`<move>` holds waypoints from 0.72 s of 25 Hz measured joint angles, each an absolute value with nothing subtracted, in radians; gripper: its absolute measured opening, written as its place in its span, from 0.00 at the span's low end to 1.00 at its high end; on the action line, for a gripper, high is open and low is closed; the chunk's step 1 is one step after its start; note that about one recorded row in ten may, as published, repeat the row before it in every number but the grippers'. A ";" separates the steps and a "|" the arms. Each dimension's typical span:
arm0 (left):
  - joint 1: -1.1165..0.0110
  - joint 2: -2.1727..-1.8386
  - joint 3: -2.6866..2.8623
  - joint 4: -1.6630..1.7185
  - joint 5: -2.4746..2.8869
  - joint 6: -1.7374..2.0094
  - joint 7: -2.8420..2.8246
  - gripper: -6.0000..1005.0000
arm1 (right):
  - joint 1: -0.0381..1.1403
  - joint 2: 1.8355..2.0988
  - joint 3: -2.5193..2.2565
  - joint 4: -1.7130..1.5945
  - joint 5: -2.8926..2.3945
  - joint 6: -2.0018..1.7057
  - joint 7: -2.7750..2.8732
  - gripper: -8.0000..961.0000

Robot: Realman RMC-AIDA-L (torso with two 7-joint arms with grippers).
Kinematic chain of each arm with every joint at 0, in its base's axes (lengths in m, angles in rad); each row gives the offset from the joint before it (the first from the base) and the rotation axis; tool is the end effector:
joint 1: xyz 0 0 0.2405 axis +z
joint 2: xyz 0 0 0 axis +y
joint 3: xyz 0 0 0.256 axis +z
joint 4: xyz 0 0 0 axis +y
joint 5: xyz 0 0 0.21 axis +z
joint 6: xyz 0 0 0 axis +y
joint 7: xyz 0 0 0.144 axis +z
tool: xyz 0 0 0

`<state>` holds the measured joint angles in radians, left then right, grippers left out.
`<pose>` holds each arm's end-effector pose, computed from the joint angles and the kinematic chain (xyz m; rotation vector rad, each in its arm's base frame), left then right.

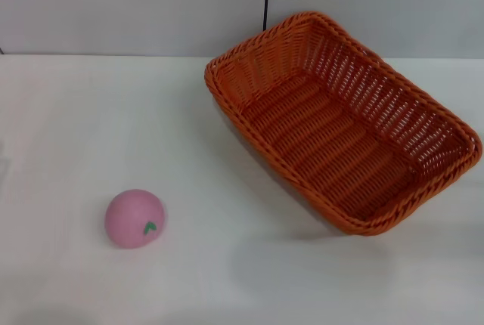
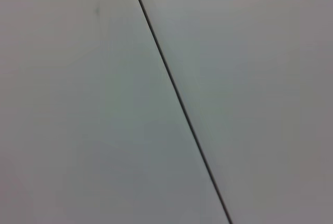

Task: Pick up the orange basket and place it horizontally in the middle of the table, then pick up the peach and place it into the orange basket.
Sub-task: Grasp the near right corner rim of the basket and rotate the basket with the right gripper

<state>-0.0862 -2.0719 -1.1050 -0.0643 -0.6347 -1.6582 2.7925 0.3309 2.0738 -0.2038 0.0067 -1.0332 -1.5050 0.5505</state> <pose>-0.3851 0.1864 0.0427 -1.3065 -0.5108 -0.8370 0.3712 0.2707 0.0510 -1.2187 0.6631 1.0171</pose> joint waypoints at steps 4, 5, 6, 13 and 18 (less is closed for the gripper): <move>-0.084 -2.072 -1.103 -0.060 -0.634 -1.662 2.793 0.83 | 0.329 2.074 -0.210 0.006 -1.046 -1.506 0.555 0.82; -0.076 -2.070 -1.103 -0.058 -0.634 -1.668 2.791 0.83 | 0.326 2.074 -0.212 0.006 -1.049 -1.506 0.555 0.82; -0.076 -2.070 -1.103 -0.058 -0.634 -1.668 2.791 0.83 | 0.325 2.074 -0.213 0.005 -1.049 -1.506 0.555 0.82; -0.071 -2.069 -1.105 -0.060 -0.635 -1.667 2.794 0.83 | 0.288 2.072 -0.292 -0.158 -1.132 -1.507 0.730 0.82; -0.086 -2.065 -1.108 -0.054 -0.637 -1.666 2.794 0.83 | 0.230 2.066 -0.322 -0.589 -1.393 -1.497 1.242 0.82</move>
